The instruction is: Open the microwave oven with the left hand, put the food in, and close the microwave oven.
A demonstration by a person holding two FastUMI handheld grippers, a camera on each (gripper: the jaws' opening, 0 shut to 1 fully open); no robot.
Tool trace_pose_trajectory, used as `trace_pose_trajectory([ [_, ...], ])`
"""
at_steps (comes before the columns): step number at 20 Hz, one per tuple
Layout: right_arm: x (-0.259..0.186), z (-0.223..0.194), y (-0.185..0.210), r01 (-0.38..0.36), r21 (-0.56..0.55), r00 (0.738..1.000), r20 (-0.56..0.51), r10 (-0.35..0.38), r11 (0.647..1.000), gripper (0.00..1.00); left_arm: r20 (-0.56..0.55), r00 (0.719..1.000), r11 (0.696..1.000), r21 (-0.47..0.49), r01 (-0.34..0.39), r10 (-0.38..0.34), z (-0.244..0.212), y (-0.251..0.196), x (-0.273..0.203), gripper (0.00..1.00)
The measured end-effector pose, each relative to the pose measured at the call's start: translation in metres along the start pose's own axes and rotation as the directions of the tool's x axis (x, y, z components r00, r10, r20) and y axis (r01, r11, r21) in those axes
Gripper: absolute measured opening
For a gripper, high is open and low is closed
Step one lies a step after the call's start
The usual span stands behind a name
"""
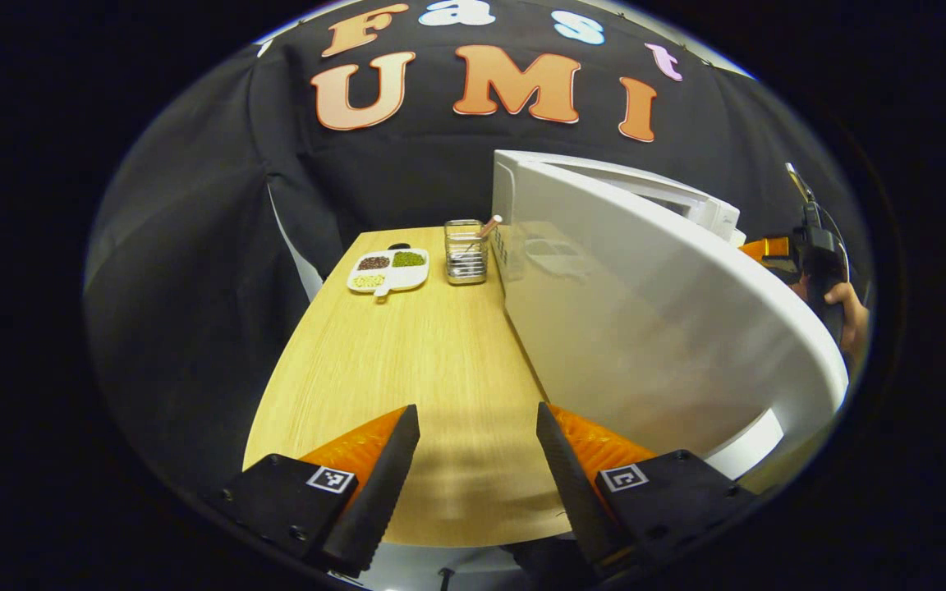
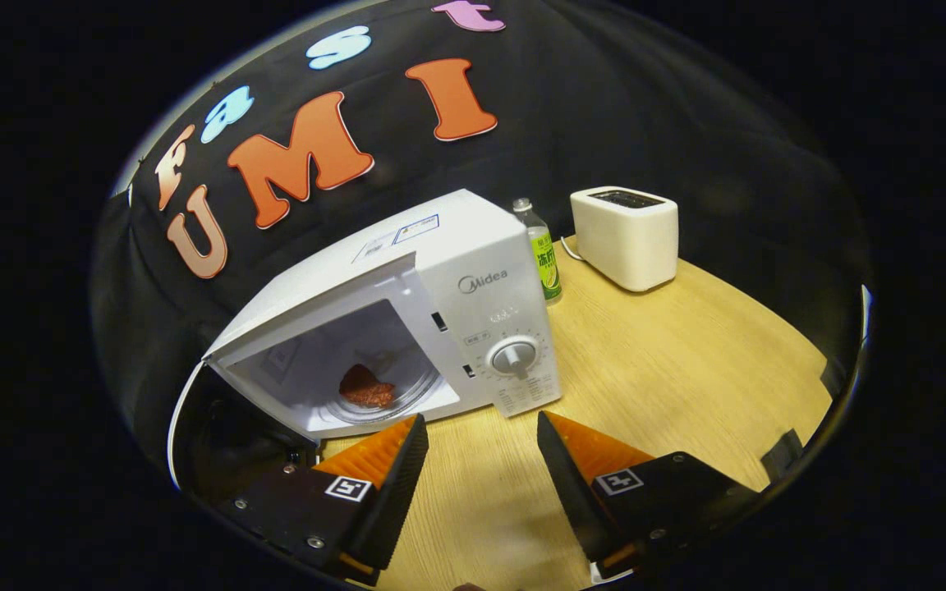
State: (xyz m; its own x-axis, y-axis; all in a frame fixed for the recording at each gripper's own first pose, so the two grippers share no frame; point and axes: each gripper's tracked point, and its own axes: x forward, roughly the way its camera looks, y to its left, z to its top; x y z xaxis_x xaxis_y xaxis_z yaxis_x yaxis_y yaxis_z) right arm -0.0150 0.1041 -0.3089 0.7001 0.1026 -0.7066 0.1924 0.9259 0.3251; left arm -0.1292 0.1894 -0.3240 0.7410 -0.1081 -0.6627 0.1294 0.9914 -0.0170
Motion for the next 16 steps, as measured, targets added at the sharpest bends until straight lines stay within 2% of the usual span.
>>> trace_pose_trajectory([
  [7, -0.038, 0.052, -0.039, -0.032, -0.091, 0.993, 0.107, 0.042, 0.995, 0.87, 0.051, 0.995, 0.993, 0.08, 0.087, -0.091, 0.031, -0.105, 0.014, 0.89],
  [8, -0.042, 0.059, -0.046, -0.028, -0.106, 0.991, 0.126, 0.041, 0.994, 0.88, 0.059, 0.993, 0.99, 0.102, 0.097, -0.104, 0.038, -0.117, 0.019, 0.93],
  [9, -0.047, 0.065, -0.054, -0.015, -0.119, 0.989, 0.146, 0.033, 0.993, 0.88, 0.062, 0.991, 0.987, 0.119, 0.113, -0.121, 0.043, -0.129, 0.026, 0.89],
  [10, -0.052, 0.071, -0.064, -0.006, -0.125, 0.987, 0.162, 0.026, 0.992, 0.88, 0.062, 0.989, 0.983, 0.127, 0.129, -0.138, 0.047, -0.14, 0.03, 0.93],
  [11, -0.057, 0.073, -0.068, -0.004, -0.124, 0.985, 0.17, 0.025, 0.992, 0.89, 0.061, 0.987, 0.981, 0.134, 0.139, -0.149, 0.051, -0.15, 0.036, 0.89],
  [13, -0.065, 0.078, -0.079, -0.001, -0.122, 0.983, 0.181, 0.023, 0.993, 0.89, 0.068, 0.981, 0.975, 0.138, 0.173, -0.183, 0.062, -0.172, 0.045, 0.92],
  [14, -0.069, 0.082, -0.085, 0.007, -0.127, 0.982, 0.19, 0.017, 0.992, 0.89, 0.078, 0.977, 0.972, 0.142, 0.187, -0.199, 0.069, -0.183, 0.048, 0.89],
  [15, -0.097, 0.097, -0.084, 0.016, -0.135, 0.98, 0.2, 0.011, 0.991, 0.89, 0.09, 0.973, 0.968, 0.15, 0.199, -0.214, 0.077, -0.192, 0.05, 0.9],
  [16, -0.101, 0.1, -0.09, 0.027, -0.143, 0.978, 0.209, 0.003, 0.989, 0.9, 0.098, 0.968, 0.964, 0.162, 0.213, -0.23, 0.083, -0.202, 0.056, 0.92],
])
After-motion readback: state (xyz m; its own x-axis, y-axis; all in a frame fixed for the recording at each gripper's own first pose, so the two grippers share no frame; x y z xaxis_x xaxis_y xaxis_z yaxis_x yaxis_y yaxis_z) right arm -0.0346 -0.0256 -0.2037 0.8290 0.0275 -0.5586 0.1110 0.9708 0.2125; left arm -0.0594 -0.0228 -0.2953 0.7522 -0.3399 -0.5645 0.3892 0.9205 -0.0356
